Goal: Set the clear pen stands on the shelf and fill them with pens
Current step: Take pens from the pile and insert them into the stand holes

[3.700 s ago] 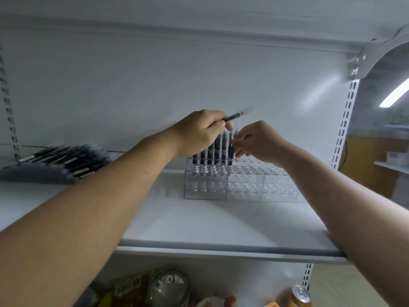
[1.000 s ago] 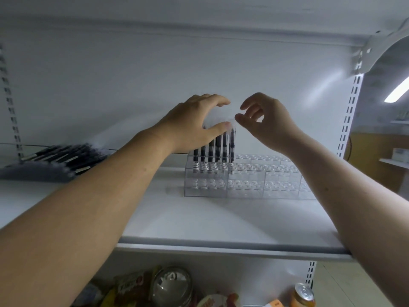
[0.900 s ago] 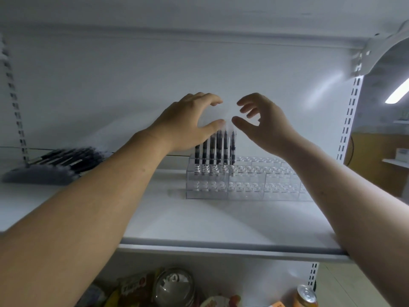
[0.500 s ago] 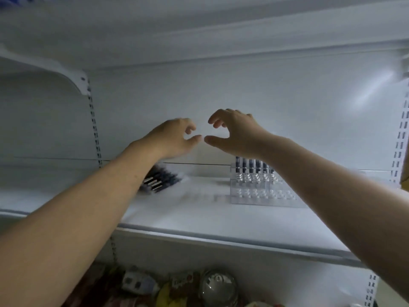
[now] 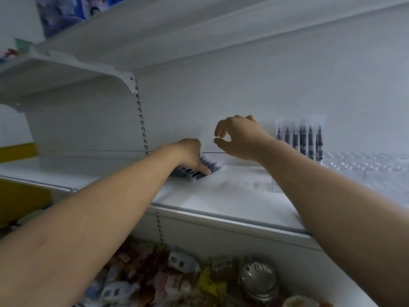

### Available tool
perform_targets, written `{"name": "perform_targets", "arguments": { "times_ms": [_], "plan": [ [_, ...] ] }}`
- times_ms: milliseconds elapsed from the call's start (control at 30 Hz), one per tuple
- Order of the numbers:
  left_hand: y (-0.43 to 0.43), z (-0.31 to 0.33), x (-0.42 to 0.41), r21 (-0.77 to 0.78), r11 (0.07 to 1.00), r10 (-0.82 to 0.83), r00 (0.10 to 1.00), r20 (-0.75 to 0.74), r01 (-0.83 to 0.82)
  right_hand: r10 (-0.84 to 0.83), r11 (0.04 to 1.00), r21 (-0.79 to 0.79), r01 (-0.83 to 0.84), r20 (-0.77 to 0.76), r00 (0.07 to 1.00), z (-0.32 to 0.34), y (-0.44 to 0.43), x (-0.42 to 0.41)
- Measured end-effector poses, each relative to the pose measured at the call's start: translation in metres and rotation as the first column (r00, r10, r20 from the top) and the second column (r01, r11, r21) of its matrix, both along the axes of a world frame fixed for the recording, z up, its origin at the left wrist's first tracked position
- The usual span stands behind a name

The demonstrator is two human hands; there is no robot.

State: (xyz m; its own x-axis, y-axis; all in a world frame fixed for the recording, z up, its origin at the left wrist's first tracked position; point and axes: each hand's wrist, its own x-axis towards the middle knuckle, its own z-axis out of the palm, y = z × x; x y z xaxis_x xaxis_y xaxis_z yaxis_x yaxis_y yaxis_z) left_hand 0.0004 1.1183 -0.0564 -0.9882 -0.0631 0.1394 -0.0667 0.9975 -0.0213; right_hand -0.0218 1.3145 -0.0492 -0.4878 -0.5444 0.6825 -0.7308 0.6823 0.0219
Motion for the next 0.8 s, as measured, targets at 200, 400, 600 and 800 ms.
{"name": "perform_targets", "arguments": {
  "times_ms": [200,400,600,800],
  "plan": [
    [0.008,0.006,-0.007,0.048,0.999,0.023,0.999,0.046,-0.026,0.016,0.998,-0.063,-0.015,0.013,1.0,0.0,0.006,0.004],
    [0.014,0.014,-0.015,-0.014,0.998,0.061,0.991,0.122,-0.06,0.0,0.996,-0.085,0.005,0.059,0.998,0.001,0.009,0.002],
    [0.021,0.021,-0.017,-0.016,0.996,0.094,0.981,0.17,-0.092,0.003,0.996,-0.092,0.005,0.079,0.997,0.002,0.009,0.004],
    [0.03,0.024,-0.011,-0.025,0.996,0.094,0.977,0.191,-0.09,0.02,0.995,-0.099,-0.01,0.106,0.994,0.002,0.007,0.005]
  ]
}}
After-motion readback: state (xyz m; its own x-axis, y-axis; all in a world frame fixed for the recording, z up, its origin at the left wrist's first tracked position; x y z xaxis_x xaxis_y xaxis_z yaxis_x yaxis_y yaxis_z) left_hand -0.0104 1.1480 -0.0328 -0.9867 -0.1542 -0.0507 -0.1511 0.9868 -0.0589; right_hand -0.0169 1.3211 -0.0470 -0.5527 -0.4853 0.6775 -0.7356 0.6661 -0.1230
